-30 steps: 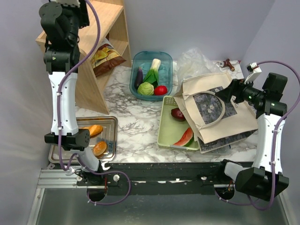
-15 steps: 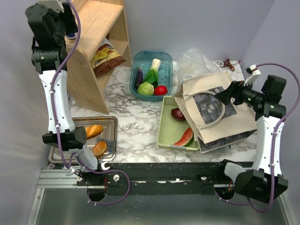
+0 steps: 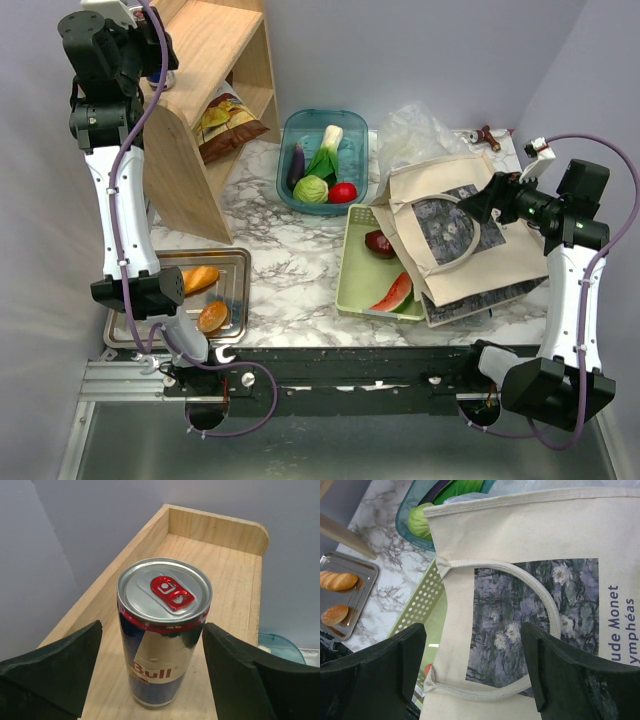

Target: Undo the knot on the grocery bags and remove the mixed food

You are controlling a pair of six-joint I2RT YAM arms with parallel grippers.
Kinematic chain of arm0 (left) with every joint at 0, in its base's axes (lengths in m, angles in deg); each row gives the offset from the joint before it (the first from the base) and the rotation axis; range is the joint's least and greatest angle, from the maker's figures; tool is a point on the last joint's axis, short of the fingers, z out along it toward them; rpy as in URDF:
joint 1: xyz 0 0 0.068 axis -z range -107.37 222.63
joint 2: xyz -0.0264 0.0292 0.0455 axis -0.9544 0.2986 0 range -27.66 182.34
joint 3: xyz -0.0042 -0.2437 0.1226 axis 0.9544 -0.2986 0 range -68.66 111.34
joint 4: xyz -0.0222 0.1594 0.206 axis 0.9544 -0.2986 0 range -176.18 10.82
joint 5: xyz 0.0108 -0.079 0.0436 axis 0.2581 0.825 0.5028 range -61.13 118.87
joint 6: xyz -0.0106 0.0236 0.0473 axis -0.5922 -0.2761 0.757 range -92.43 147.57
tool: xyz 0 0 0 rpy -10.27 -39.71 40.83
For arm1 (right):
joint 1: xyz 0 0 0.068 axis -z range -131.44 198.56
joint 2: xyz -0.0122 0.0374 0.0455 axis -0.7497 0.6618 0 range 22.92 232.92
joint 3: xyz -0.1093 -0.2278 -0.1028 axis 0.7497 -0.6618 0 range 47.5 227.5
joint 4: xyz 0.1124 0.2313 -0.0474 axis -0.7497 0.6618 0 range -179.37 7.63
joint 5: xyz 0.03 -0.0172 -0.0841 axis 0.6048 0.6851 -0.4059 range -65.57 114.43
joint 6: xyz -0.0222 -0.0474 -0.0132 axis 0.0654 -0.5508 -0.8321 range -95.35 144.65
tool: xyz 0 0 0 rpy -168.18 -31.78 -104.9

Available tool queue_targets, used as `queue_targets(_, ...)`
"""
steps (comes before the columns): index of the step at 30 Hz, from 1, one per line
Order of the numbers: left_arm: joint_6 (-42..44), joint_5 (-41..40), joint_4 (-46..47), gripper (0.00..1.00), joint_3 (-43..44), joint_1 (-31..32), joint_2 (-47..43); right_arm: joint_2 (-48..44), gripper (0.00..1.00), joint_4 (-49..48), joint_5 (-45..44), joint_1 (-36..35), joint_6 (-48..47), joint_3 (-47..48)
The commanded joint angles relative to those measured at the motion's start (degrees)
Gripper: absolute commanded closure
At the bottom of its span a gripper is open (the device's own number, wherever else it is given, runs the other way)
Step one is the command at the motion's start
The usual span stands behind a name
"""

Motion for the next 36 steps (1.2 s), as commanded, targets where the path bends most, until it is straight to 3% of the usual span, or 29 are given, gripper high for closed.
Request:
queue_targets(1, -0.49, -1.05, 1.5, 0.09, 0.34, -0.46, -1.5, 0.28, 0.16, -1.04, 1.25, -0.14, -0.18, 0.3)
queue_targets(2, -0.44, -1.51, 1.42, 0.02, 0.3, -0.41, -1.86, 0.36, 0.17, -1.23, 1.28, -0.15, -0.01, 0.22)
queue_targets(12, 0.96, -9.09, 2.39, 0.01, -2.44, -0.39, -8.2, 0.9, 0.17, -1.12, 1.52, -0.15, -0.3, 0.75)
queue_targets(16, 0.17, -11.24, 7.26, 0.01, -13.41, -0.43, -17.0, 1.06, 0.17, -1.17, 2.11, -0.17, -0.37, 0.82)
queue_targets(21, 2.4, -7.92, 12.62, 0.01, -27.61, 1.23, -28.02, 1.84, 0.17, -0.64, 2.96, -0.1, -0.76, 1.09)
queue_targets(25, 9.61, -5.44, 15.11, 0.01, -37.88, 7.56, -35.27, 2.47, 0.17, 0.34, 3.72, -0.21, -1.58, 1.08)
queue_targets(29, 21.58, -2.5, 14.18, 0.01, -44.56, 19.08, -39.68, 2.69, 0.17, 3.32, 2.25, -1.14, -5.21, 2.09)
queue_targets(33, 29.23, -1.64, 13.12, 0.01, -50.04, 29.39, -41.51, 2.48, 0.17, 6.77, -3.31, -6.02, -10.05, 2.77)
queue_targets(36, 29.7, -0.49, 12.55, 0.01, -53.07, 35.47, -41.22, 1.26, 0.17, 7.39, -10.76, -13.58, -13.11, 1.24)
